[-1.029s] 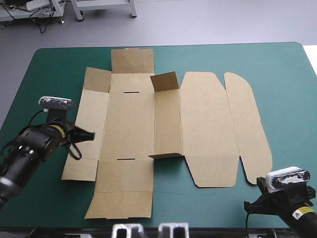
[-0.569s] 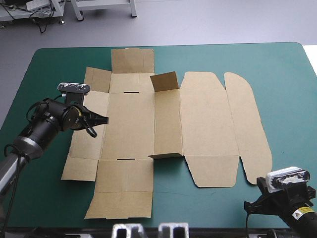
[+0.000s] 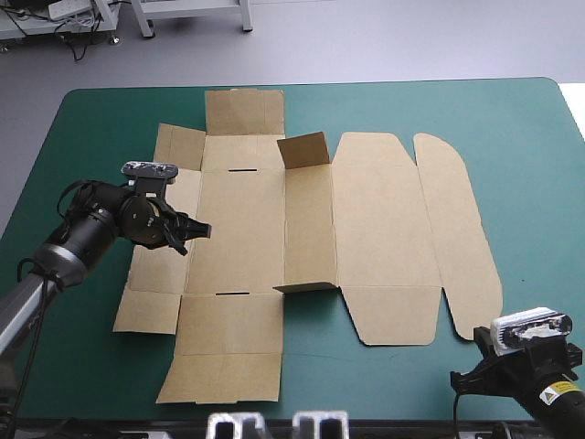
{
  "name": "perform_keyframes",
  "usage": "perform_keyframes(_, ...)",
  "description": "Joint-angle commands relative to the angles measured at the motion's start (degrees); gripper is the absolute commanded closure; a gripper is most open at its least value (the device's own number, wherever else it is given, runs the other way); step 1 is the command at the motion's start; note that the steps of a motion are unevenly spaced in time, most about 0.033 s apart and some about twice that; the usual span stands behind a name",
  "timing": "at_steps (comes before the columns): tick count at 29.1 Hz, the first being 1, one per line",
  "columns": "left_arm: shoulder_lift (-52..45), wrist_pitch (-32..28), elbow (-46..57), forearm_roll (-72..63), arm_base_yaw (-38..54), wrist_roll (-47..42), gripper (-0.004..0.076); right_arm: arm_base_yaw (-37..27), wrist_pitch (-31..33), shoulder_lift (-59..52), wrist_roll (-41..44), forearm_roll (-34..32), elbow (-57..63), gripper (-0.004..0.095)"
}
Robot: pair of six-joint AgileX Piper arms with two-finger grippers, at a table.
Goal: Fold the box
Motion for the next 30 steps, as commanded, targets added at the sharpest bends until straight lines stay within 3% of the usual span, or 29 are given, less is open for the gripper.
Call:
perform_keyframes(1,-1.45,-0.07,-1.97,-1.01,-0.36,-1.19,0.0248,-0.12,-2.97,0.71,-0.5,1.23,-1.31,0.0926)
perform_keyframes(7,-1.45,-2.28,-2.61,1.13,1.24,-4.99,0.031,-0.12,-2.97,0.71,-0.5,1.23,-1.31,0.0926)
perform_keyframes(13,-1.45,1.24,-8.03,-1.28,14.53,-5.84,0.0381,-0.12,-2.97,0.71,-0.5,1.23,-1.31,0.0926)
perform_keyframes(22,-0.52,11.45,-11.87,-17.19,34.53,10.75,0.0395,-0.12,-2.97,0.71,-0.5,1.23,-1.31,0.0926)
perform_keyframes(30,5.83,19.62,-11.87,-30.61,37.24,22.91,0.0395,-0.12,-2.97,0.71,-0.5,1.23,-1.31,0.0926)
